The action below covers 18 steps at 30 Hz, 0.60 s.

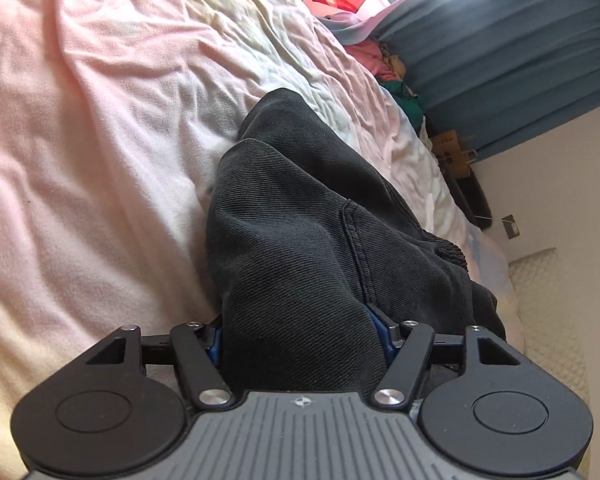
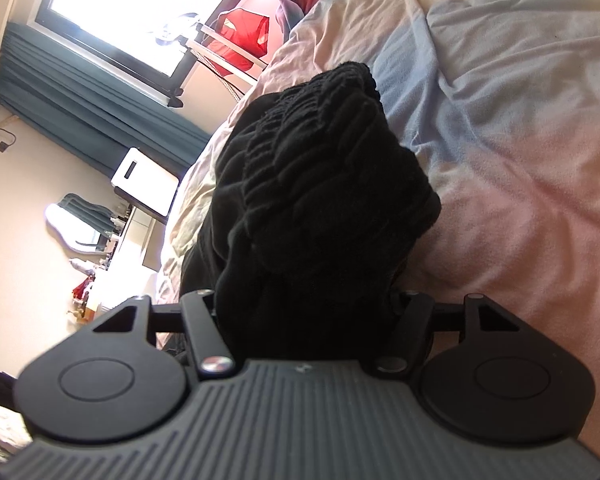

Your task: Fold clothes

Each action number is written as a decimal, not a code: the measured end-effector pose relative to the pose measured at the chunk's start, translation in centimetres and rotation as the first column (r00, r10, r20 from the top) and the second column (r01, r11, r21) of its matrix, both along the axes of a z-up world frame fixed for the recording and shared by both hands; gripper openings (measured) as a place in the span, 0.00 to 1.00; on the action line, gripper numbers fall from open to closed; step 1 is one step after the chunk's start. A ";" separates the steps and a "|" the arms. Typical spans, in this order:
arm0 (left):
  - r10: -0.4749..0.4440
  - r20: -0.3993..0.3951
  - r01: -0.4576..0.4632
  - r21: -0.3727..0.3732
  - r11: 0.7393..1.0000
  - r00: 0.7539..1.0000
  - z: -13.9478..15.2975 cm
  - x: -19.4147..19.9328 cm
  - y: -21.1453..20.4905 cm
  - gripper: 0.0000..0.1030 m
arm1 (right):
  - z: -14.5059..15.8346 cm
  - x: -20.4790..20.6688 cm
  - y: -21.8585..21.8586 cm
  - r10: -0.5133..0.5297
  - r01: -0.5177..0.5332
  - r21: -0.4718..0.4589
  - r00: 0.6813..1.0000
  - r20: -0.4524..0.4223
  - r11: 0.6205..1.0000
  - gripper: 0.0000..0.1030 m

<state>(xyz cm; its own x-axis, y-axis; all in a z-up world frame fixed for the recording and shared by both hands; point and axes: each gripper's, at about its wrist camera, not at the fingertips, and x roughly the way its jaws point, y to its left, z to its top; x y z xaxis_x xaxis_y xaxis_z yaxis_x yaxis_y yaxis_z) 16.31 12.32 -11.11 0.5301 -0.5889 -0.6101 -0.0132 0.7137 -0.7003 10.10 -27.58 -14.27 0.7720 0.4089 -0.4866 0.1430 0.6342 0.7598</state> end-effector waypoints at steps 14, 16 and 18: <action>-0.014 0.048 0.012 0.046 0.999 0.999 5.2 -0.9 -2.2 0.45 | 5.6 -1.3 -0.6 -0.034 0.039 -0.048 0.995 0.096 0.998 0.38; -0.027 0.059 0.023 0.057 0.998 0.998 7.2 -0.8 -3.4 0.44 | 6.5 -1.5 -1.7 -0.056 0.059 -0.021 0.993 0.103 0.998 0.37; -0.041 0.067 0.037 0.062 0.997 0.997 9.2 -0.4 -4.9 0.44 | 7.6 -1.7 -3.1 -0.081 0.081 0.003 0.989 0.121 0.997 0.37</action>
<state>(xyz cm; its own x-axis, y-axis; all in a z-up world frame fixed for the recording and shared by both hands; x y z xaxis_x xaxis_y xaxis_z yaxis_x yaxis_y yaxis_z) 15.92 7.40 -1.94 0.5492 -0.5725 -0.6088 0.0615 0.7542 -0.6537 8.42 -30.69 -6.69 0.8557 0.3422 -0.3881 0.1008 0.6254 0.7737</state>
